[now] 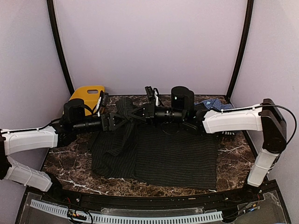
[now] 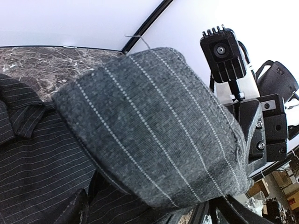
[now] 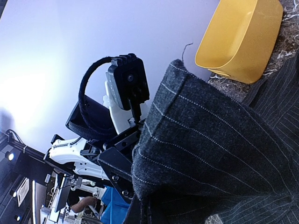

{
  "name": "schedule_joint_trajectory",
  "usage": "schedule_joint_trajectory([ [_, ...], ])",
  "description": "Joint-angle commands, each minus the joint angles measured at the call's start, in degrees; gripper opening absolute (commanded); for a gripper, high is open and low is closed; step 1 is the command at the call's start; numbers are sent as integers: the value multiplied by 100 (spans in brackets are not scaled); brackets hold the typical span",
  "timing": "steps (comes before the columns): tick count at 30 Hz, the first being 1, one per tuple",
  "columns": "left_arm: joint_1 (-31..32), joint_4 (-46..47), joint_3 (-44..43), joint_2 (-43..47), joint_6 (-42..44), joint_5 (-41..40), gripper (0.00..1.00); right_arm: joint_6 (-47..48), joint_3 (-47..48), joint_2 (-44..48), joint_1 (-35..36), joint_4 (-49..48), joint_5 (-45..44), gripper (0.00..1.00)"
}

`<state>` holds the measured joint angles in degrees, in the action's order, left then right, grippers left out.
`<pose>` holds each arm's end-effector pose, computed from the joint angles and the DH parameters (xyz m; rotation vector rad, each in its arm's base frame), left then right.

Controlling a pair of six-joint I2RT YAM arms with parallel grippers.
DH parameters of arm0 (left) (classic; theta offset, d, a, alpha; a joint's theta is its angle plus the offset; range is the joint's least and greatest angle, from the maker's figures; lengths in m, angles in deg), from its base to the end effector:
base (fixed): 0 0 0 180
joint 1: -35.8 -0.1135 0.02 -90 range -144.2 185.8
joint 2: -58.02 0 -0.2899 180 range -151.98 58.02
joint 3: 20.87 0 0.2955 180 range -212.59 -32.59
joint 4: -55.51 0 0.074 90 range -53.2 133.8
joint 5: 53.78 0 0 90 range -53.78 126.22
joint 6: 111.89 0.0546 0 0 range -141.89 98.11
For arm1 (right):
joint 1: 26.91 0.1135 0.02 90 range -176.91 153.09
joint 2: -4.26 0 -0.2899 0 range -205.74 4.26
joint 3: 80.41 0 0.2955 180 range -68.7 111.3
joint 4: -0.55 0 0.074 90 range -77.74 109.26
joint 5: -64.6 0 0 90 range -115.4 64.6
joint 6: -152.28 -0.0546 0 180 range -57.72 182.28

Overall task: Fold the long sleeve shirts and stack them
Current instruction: Pass from the right arm to the left

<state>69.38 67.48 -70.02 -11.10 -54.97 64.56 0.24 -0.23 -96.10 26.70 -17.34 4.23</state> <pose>0.2483 -0.1960 0.2665 0.4087 1.8240 -1.2572 0.2576 0.3951 0.2919 -0.3505 1.9792 1.8587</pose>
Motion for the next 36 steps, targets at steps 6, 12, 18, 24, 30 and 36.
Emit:
schedule_joint_trajectory([
  [6, -43, 1189, -163, -195, -431, 721, 67, -19, -114, 14, -31, -490, 223, 0],
  [12, -85, 1458, -78, -78, -373, 852, 50, 23, -150, 33, -68, -487, 248, 0],
  [18, -114, 1479, -72, -45, -278, 971, 25, 34, -151, -42, -71, -488, 316, 0],
  [24, -199, 817, -182, 236, 62, 807, 0, 194, -274, 5, -152, -337, 242, 0],
  [30, -218, -1233, -847, 628, 1031, -105, 0, 612, -215, 14, -168, 148, 121, 2],
  [36, -221, -3101, -1887, 267, 1831, -562, 0, 762, -147, -149, -166, 314, 261, 25],
])
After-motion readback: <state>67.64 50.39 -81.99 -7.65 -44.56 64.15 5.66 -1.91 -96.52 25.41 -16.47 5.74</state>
